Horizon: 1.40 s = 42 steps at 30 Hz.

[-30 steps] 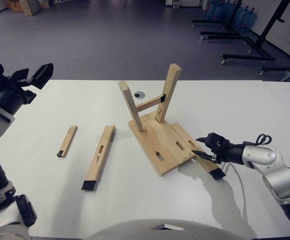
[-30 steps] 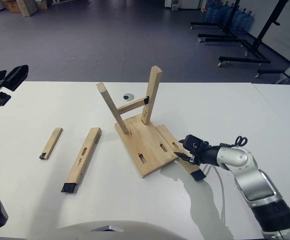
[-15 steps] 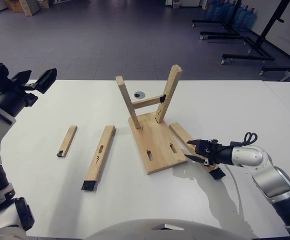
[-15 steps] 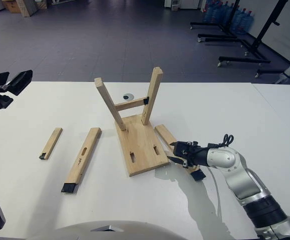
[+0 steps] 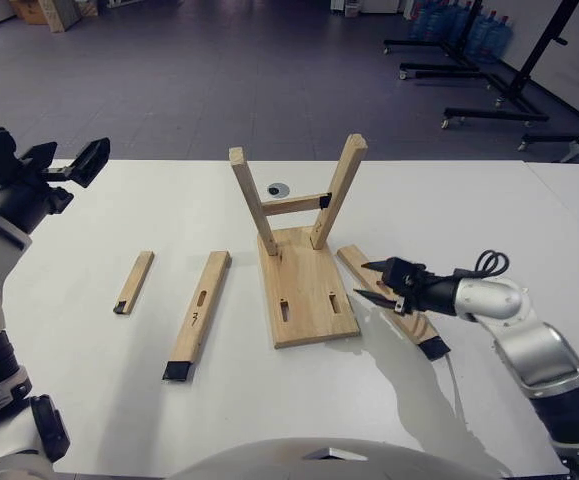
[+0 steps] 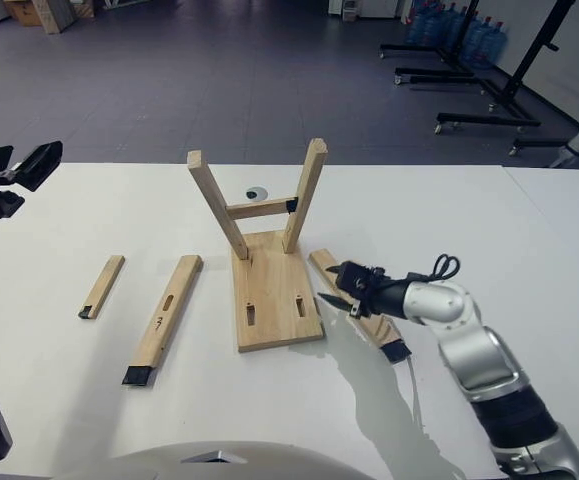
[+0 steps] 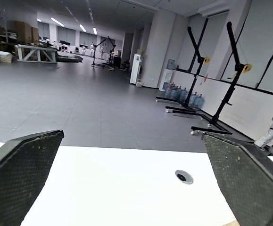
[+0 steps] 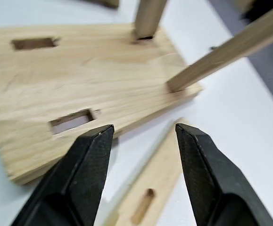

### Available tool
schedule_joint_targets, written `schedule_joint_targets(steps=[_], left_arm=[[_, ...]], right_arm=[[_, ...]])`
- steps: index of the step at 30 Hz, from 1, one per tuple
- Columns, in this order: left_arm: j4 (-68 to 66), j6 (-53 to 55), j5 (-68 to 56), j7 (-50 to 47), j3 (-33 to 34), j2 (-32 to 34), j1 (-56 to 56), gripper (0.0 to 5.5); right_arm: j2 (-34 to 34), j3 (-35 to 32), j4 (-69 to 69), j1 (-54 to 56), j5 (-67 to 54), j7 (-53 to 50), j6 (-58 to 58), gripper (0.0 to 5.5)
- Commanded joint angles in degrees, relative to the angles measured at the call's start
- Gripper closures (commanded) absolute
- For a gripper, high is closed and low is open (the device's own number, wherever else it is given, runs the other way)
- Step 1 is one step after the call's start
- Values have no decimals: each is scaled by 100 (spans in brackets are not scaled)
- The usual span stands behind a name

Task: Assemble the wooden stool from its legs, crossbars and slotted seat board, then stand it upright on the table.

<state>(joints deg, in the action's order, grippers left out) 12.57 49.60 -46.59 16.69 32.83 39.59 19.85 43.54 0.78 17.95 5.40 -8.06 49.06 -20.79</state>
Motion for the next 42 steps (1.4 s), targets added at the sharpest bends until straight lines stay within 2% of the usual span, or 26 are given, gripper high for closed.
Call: schedule_joint_targets(steps=[1,3,6,8,11,17,19,24,29,33,38,42], left_arm=[[508,1250,-366,-1122,-30,-370,-32,10],[688,1742,-50,-1429,-520,-405,-527,10],[525,2621,518,-1983,-1025,-331,-600,10],[294,3128,796,-2228,-1091,-413,-377,10],[204,3233,1144,-2207,-1237,-322,-207,10],[288,3634,1404,-1834,-1473,-320,-515,10],[244,3578,1527,-1675,-1640,-254,-787,39],[-546,2825,1974,-1171,-2027,-62,-1127,39],[-1505,2042,2243,-617,-2319,-197,-944,39],[-1614,1969,2201,-332,-2317,-365,-960,39],[-1248,2235,2213,-144,-2325,-306,-1169,124],[-1202,2134,2464,-77,-2606,-161,-1297,186]], right_arm=[[134,-983,-142,-146,-358,-225,-315,309],[98,-1294,-73,-362,-468,-348,-437,309],[9,-1492,98,-553,-582,-535,-601,309],[-63,-1452,217,-589,-610,-666,-684,309],[-156,-1263,298,-565,-575,-784,-720,309],[-216,-1156,422,-579,-585,-900,-786,309],[-239,-1145,461,-603,-597,-939,-806,305],[-306,-1014,520,-563,-590,-1007,-873,305],[-304,-904,481,-418,-606,-1005,-911,305],[-287,-844,413,-305,-599,-971,-913,305],[-290,-859,394,-352,-611,-979,-909,305],[-324,-845,336,-330,-611,-1005,-907,305]])
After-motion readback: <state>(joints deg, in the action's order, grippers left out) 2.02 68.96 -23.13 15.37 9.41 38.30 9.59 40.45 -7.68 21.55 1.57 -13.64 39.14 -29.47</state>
